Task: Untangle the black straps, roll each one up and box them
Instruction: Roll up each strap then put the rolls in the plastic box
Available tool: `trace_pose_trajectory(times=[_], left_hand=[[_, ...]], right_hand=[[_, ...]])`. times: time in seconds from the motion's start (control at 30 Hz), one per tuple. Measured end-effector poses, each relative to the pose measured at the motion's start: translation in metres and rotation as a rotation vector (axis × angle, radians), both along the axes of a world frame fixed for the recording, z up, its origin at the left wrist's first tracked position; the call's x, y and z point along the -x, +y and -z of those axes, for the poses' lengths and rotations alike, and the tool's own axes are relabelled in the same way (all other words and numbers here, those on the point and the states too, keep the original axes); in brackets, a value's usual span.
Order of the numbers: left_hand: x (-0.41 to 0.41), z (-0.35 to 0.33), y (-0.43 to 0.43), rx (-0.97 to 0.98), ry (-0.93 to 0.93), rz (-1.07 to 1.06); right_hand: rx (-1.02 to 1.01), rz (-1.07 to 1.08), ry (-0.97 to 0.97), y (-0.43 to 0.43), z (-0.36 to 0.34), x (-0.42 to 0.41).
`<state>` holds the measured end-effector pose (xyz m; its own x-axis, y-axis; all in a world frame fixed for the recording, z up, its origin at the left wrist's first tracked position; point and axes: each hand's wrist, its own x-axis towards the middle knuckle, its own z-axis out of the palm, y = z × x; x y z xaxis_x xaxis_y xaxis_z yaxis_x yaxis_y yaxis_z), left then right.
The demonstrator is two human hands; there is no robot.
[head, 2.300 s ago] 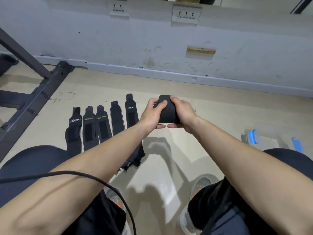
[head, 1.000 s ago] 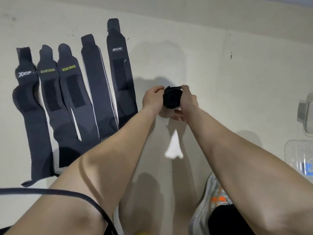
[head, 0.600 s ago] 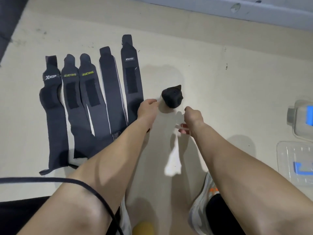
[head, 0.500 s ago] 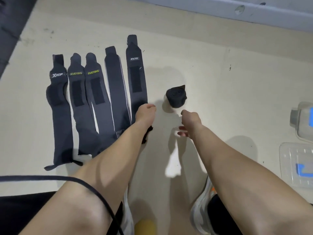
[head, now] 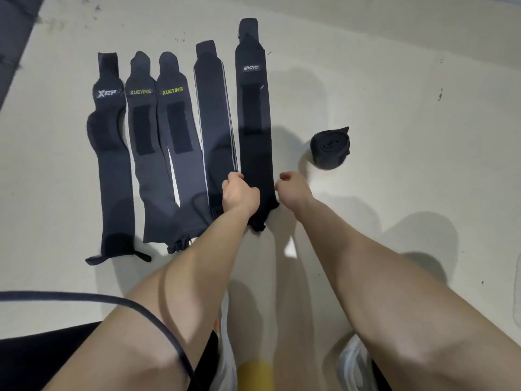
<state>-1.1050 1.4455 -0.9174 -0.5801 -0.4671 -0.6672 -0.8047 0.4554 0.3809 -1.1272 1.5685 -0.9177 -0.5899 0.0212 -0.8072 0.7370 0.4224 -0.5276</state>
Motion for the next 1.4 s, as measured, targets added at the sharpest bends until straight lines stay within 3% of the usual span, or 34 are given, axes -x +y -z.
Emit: trace_pose_trajectory(times=[0.37, 0.47, 0.6, 0.8, 0.9, 1.17, 1.27, 1.4], left_hand=[[0.004, 0.011, 0.003, -0.091, -0.095, -0.228], [0.002, -0.007, 0.002, -0.186, -0.100, -0.394], [0.007, -0.041, -0.001, -0.244, -0.020, -0.433], [0.020, -0.113, 0.001, -0.430, 0.189, -0.453], [0.024, -0.159, -0.001, -0.504, 0.282, -0.387], [0.011, -0.303, -0.010, -0.513, 0.520, -0.044], [0.004, -0.356, -0.009, -0.641, 0.542, 0.042], [-0.012, -0.426, 0.003, -0.860, 0.517, -0.003]], right_hand=[[-0.009, 0.004, -0.008, -0.012, 0.016, -0.003], [0.019, 0.007, -0.003, -0.003, 0.008, -0.003], [0.100, 0.039, 0.038, 0.002, -0.021, 0.002], [0.171, 0.245, 0.172, 0.008, -0.091, 0.016], [0.301, 0.361, 0.227, 0.014, -0.141, 0.018], [0.383, 0.121, 0.445, 0.029, -0.285, 0.005], [0.381, 0.085, 0.494, 0.039, -0.337, -0.003], [0.456, 0.115, 0.492, 0.065, -0.402, -0.020]])
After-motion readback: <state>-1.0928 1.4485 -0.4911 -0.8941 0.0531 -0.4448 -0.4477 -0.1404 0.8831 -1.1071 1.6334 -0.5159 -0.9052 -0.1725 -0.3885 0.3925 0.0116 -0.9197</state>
